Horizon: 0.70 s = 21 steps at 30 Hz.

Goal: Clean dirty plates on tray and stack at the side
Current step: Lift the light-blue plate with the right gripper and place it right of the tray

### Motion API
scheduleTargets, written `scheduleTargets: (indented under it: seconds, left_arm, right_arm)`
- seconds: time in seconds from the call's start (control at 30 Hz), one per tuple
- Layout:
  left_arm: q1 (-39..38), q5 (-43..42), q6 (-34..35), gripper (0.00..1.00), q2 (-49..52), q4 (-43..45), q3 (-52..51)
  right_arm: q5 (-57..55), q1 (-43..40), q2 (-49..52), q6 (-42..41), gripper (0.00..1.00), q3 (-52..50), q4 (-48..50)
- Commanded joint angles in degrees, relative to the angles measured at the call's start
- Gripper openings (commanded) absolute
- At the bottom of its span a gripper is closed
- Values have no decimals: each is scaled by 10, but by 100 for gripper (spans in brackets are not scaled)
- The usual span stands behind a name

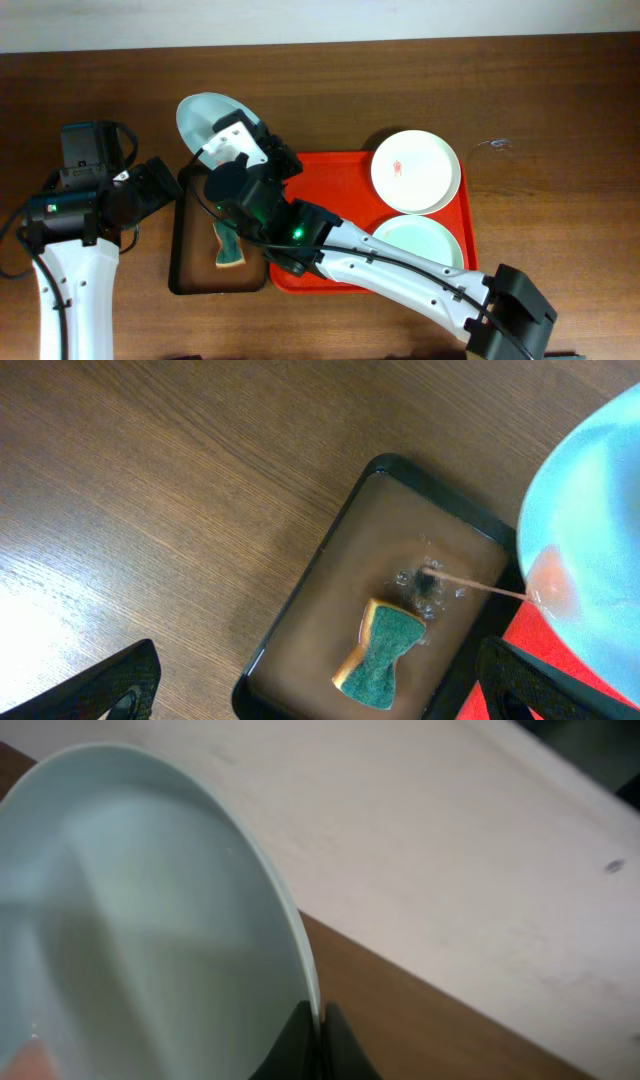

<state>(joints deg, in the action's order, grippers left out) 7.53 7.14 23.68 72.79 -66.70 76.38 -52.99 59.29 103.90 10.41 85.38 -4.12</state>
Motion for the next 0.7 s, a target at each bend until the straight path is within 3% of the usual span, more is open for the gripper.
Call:
scheduleTargets:
  seconds: [0.0, 0.07, 0.2, 0.3, 0.43, 0.57, 0.6, 0.67]
  left_arm:
    - [3, 6, 9, 99, -2, -1, 2]
    - [3, 6, 9, 99, -2, -1, 2]
    - [3, 6, 9, 99, -2, -1, 2]
    - [2, 6, 9, 99, -2, -1, 2]
    - [2, 6, 9, 99, -2, -1, 2]
    - [2, 6, 9, 99, -2, -1, 2]
    - [3, 6, 9, 99, -2, -1, 2]
    - [2, 6, 9, 99, -2, -1, 2]
  right_arm:
    - [-47, 8, -2, 113, 4, 10, 58]
    - [-47, 8, -2, 165, 4, 10, 96]
    - [-47, 18, -2, 176, 4, 10, 101]
    - [-47, 18, -2, 255, 4, 10, 162]
    - [-58, 17, -2, 237, 4, 10, 170]
    - [-49, 14, -2, 143, 4, 10, 165]
    - [-49, 14, -2, 77, 4, 10, 120]
    - [-25, 12, -2, -136, 4, 10, -21]
